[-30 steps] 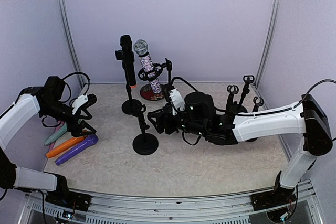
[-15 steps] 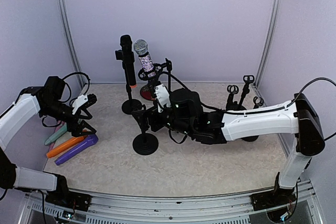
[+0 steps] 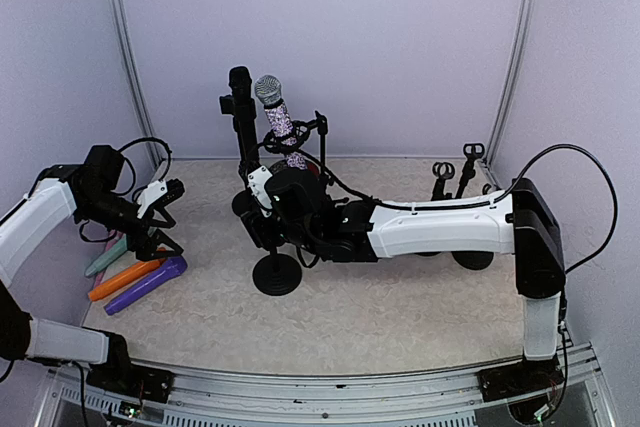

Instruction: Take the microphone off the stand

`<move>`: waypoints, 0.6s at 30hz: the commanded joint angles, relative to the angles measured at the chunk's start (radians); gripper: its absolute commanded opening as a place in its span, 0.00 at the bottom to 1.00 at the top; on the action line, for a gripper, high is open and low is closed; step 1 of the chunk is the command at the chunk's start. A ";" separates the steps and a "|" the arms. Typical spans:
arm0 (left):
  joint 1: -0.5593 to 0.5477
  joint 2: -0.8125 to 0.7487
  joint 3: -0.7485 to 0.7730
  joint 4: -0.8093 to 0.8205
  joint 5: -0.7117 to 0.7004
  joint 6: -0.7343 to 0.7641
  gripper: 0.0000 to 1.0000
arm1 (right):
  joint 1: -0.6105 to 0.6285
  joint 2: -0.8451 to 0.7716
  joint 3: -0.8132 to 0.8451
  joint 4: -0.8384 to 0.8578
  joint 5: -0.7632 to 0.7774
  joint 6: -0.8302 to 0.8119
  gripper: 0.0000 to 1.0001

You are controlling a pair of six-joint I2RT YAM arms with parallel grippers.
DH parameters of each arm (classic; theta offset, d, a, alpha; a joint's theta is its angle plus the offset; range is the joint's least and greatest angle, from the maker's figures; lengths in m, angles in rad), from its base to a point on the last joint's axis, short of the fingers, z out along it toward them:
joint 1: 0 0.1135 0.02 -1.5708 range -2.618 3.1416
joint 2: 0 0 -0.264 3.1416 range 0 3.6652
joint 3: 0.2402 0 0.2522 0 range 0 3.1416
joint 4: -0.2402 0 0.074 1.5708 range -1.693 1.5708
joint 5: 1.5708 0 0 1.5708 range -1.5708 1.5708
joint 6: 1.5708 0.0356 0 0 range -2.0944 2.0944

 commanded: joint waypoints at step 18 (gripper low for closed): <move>-0.002 -0.014 0.045 -0.021 0.001 0.011 0.87 | -0.186 -0.445 -0.346 -0.176 -0.090 -0.048 0.19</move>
